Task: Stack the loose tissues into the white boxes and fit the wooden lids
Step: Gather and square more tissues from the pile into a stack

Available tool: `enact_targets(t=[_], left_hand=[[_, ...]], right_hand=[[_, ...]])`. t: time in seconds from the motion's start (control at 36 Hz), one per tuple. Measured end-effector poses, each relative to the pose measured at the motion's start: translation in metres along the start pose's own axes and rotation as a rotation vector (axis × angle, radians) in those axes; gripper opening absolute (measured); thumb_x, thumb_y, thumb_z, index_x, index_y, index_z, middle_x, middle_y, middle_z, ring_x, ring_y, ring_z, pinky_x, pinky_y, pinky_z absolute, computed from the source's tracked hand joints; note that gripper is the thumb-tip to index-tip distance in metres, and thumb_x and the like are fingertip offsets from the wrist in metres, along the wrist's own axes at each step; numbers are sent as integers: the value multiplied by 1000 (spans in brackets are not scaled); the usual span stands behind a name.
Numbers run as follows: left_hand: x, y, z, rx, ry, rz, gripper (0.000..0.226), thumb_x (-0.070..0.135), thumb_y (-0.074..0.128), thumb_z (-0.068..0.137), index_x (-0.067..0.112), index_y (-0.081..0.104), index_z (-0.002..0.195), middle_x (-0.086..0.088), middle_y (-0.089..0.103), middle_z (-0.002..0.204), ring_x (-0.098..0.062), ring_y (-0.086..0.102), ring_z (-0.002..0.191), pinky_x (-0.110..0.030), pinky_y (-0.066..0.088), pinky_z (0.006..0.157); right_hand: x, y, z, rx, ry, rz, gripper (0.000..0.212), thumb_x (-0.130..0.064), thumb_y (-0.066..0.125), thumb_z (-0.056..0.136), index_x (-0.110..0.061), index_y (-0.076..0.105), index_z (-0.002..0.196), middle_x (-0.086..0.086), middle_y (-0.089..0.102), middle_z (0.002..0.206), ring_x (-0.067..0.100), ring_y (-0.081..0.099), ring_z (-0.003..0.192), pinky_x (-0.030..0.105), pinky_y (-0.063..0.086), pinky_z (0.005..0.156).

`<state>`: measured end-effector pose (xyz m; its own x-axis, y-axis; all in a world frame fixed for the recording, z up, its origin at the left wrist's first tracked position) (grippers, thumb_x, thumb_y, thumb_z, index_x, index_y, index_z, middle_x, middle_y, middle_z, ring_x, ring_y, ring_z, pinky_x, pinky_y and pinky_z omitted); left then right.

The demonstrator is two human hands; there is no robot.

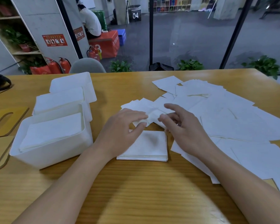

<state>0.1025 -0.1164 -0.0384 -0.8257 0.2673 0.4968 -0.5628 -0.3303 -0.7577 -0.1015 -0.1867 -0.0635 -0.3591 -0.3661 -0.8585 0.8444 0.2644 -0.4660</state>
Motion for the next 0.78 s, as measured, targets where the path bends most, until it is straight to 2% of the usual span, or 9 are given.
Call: enact_targets(t=[0.06, 0.14, 0.22, 0.33, 0.44, 0.5, 0.61, 0.72, 0.78], left_hand=[[11, 4, -5, -13, 46, -38, 23, 33, 72, 107, 30, 80, 128, 26, 74, 128, 1, 62, 124, -17, 47, 102], [23, 16, -8, -91, 90, -56, 26, 34, 70, 108, 31, 77, 133, 26, 71, 135, -3, 60, 129, -24, 48, 106], [27, 24, -9, -151, 101, -44, 30, 35, 67, 109, 33, 74, 138, 25, 67, 142, -1, 54, 137, -25, 45, 111], [25, 28, -8, -202, 93, -63, 33, 35, 67, 109, 35, 72, 141, 27, 65, 145, -3, 51, 142, -25, 42, 115], [23, 26, -9, -184, 91, -106, 32, 39, 68, 109, 35, 73, 140, 28, 66, 142, -4, 53, 141, -27, 45, 113], [24, 23, -9, -145, 100, -120, 26, 41, 68, 109, 36, 76, 133, 28, 69, 137, -6, 57, 138, -27, 47, 110], [17, 11, -4, -9, 53, -160, 21, 38, 69, 108, 34, 74, 129, 26, 69, 132, -11, 59, 135, -34, 52, 105], [5, 7, 1, 49, -33, -143, 44, 42, 66, 109, 41, 56, 152, 29, 51, 155, -9, 42, 152, -43, 48, 117], [0, 6, 2, 63, -63, -156, 56, 49, 65, 109, 46, 44, 161, 29, 40, 165, -9, 34, 159, -44, 44, 122]], right_hand=[[0, 1, 0, -35, 19, 72, 55, -59, 56, 109, -39, 46, 159, -19, 80, 110, 10, 76, 92, 29, 53, 79], [-2, 2, 0, -47, -6, 86, 44, -57, 52, 111, -48, 52, 154, -17, 80, 108, 13, 78, 89, 26, 50, 74], [-2, 2, 0, -30, -8, 48, 35, -55, 52, 111, -48, 63, 143, -15, 79, 97, 10, 77, 86, 25, 48, 74], [-6, 2, -3, -27, -27, 22, 27, -53, 56, 110, -38, 78, 113, -13, 78, 92, 12, 74, 80, 31, 57, 70], [-4, -1, -3, 24, -14, 15, 19, -45, 67, 106, -37, 79, 117, -17, 77, 86, 5, 73, 82, 12, 48, 69], [-4, -5, -2, 63, -21, 25, 11, -35, 74, 103, -33, 80, 112, -15, 76, 82, 4, 70, 74, 11, 47, 66], [-7, -13, -2, 114, -48, 41, 14, -21, 78, 99, -36, 79, 98, -14, 77, 93, 8, 70, 75, 15, 49, 67], [-11, -15, -2, 126, -81, 84, 22, -13, 76, 99, -35, 77, 98, -6, 74, 90, 23, 70, 74, 33, 54, 66], [-16, -13, -3, 115, -113, 105, 24, -11, 74, 99, -35, 76, 99, -1, 72, 85, 30, 64, 70, 37, 52, 62]])
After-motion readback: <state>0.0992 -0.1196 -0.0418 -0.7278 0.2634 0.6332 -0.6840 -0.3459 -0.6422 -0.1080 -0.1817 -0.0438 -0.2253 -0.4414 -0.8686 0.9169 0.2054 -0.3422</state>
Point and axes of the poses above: each hand's wrist, its own z-axis towards the middle knuckle, its own y-axis out of the palm, x = y × z, the point moved 8 cm from there along z, towards the middle knuckle
